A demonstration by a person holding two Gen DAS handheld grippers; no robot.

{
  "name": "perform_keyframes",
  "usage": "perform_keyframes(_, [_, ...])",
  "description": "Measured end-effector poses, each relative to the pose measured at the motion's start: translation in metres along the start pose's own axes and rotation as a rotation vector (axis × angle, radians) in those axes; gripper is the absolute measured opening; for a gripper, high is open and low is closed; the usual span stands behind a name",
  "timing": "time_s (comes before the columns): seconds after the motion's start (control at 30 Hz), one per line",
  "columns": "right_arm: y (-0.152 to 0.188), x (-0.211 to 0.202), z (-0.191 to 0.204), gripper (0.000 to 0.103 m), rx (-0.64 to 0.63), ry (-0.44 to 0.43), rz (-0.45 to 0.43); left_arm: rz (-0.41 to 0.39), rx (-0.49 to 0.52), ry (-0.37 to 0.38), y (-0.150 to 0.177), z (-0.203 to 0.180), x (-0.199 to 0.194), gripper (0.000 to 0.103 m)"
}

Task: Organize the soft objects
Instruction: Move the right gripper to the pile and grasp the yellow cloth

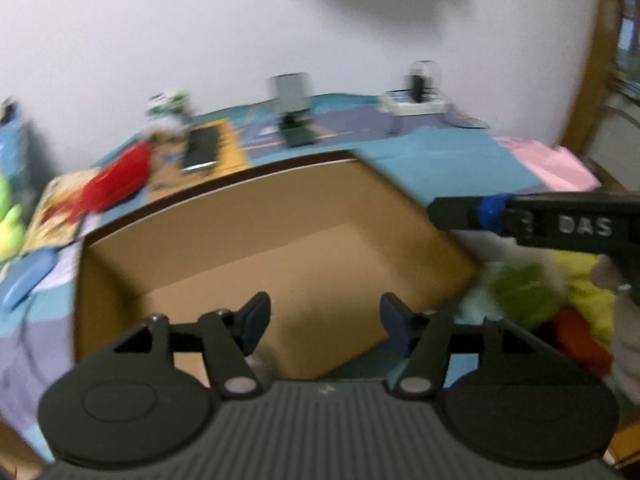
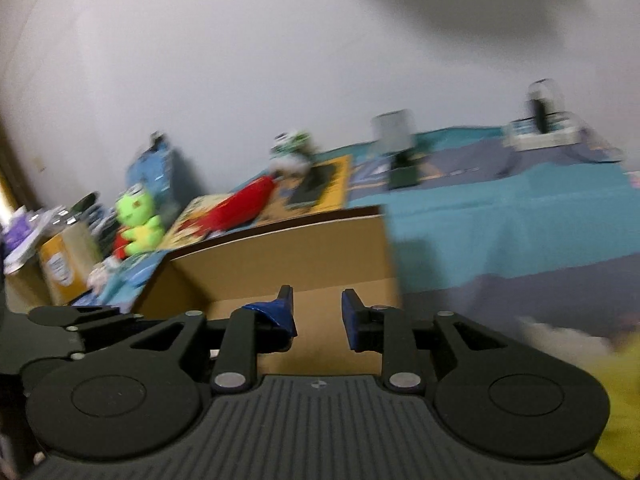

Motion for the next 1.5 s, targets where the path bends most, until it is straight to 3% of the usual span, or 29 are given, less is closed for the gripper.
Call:
perform_keyframes(0.37, [0.007,-0.103,-0.126,0.011,0.131,0.339,-0.032,0.075,0.137,0.428,0.019,-0.15,0.015,0.066])
perform_keyframes(0.53, [0.02,-0.126,-0.161,0.011,0.177,0.388,0.01,0.141,0.135,0.554,0.028,-0.197,0.027,0.068])
perform_keyframes(0.63, [0.03,-0.131,-0.174,0.011,0.224,0.337,0.064,0.174,0.117,0.594,0.032,-0.219,0.034,0.069])
perform_keyframes(0.7, [0.035,-0.127,-0.176,0.011,0.268,0.273,0.101,0.193,0.102,0.6,0.032,-0.23,0.044,0.069])
perform_keyframes(0.9, [0.042,-0.119,-0.177,0.011,0.288,0.118,0.19,0.234,0.064,0.524,0.034,-0.245,0.071,0.069])
perform_keyframes(1.23, [0.047,-0.09,-0.179,0.012,0.261,0.018,0.315,0.265,0.038,0.414,0.031,-0.251,0.092,0.069])
perform_keyframes(1.27, [0.049,-0.086,-0.178,0.012,0.256,0.015,0.329,0.262,0.035,0.418,0.03,-0.251,0.092,0.065])
perform_keyframes(1.3, [0.05,-0.083,-0.179,0.013,0.254,0.016,0.338,0.259,0.033,0.427,0.03,-0.252,0.092,0.053])
perform_keyframes(1.33, [0.051,-0.079,-0.18,0.013,0.258,0.024,0.346,0.263,0.035,0.432,0.031,-0.253,0.093,0.049])
perform_keyframes(1.5, [0.06,-0.07,-0.186,0.014,0.309,0.029,0.388,0.325,0.017,0.416,0.042,-0.25,0.104,0.037])
Point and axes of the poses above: each gripper's, at about its wrist camera, not at the fingertips, and x roughly the way its jaws point, z to its left, y to its underside, the point moved 6 cm from there along x, roughly the way its jaws point, and after that the axes turned 11 degrees about -z, right-handed, at the moved point
